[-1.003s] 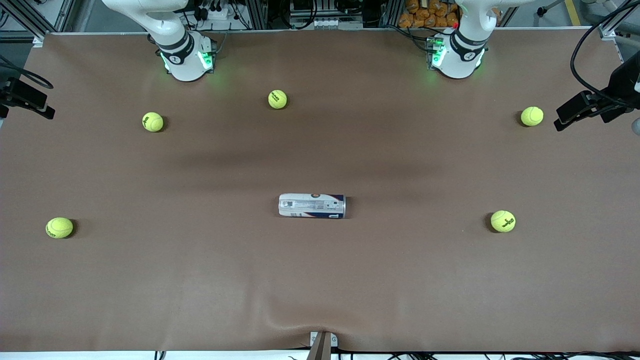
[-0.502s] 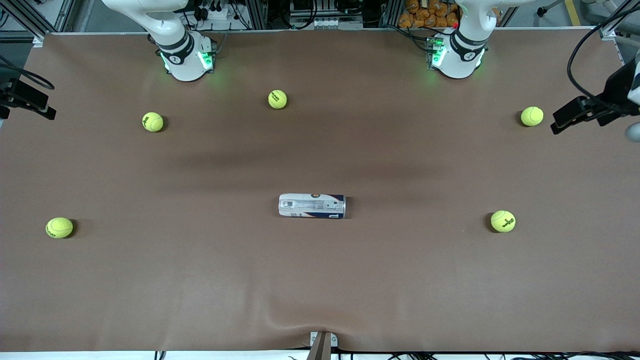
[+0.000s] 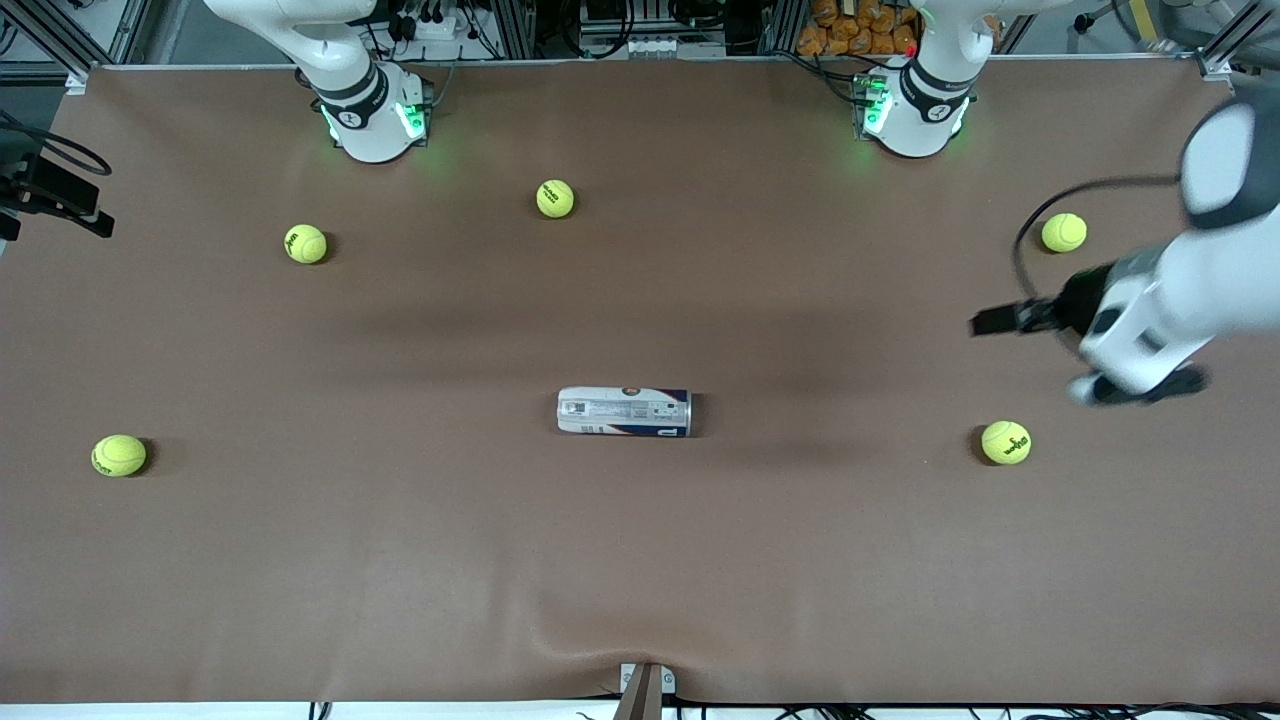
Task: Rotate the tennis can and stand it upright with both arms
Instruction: 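Reach the left gripper to the can's bottom end and grasp it, then lift the can with the left gripper and rotate it upright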
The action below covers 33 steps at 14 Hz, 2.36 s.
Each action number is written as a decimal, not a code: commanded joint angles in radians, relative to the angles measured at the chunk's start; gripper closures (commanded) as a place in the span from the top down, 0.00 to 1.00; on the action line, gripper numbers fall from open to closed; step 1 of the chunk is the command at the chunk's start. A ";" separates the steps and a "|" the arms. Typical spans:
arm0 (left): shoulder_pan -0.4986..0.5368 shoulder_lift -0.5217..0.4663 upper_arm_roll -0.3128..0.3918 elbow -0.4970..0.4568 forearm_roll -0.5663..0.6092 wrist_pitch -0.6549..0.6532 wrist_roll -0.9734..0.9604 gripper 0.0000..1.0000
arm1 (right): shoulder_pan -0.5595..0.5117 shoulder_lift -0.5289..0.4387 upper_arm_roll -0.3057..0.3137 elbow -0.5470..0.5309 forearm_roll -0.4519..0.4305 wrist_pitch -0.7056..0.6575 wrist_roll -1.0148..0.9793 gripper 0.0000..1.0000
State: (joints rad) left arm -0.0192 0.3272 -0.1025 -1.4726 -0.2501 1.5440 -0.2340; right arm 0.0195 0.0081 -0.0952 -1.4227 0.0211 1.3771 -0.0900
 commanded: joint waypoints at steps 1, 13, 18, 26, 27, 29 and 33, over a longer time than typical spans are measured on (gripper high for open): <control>-0.044 0.084 0.003 0.026 -0.124 0.046 0.013 1.00 | -0.009 -0.002 0.006 0.002 -0.001 -0.003 -0.013 1.00; -0.237 0.460 0.003 0.026 -0.855 0.470 0.148 1.00 | -0.015 -0.002 0.006 0.004 0.000 0.003 -0.013 1.00; -0.255 0.596 0.003 0.024 -1.118 0.493 0.388 1.00 | -0.015 -0.002 0.006 0.004 0.000 0.003 -0.013 1.00; -0.309 0.656 0.003 0.026 -1.288 0.498 0.418 0.90 | -0.015 -0.002 0.006 0.004 -0.003 0.002 -0.014 1.00; -0.309 0.656 0.003 0.026 -1.290 0.498 0.418 0.80 | -0.015 -0.002 0.006 0.004 -0.003 0.002 -0.014 1.00; -0.309 0.661 0.003 0.026 -1.307 0.498 0.418 0.48 | -0.015 -0.002 0.006 0.004 0.002 0.003 -0.013 1.00; -0.311 0.644 0.003 0.028 -1.378 0.496 0.413 0.00 | -0.015 -0.002 0.006 0.004 -0.003 0.000 -0.014 1.00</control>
State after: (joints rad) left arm -0.3265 0.9777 -0.1011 -1.4552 -1.5967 2.0387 0.1771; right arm 0.0194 0.0081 -0.0973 -1.4231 0.0201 1.3795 -0.0901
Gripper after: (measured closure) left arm 0.683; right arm 0.000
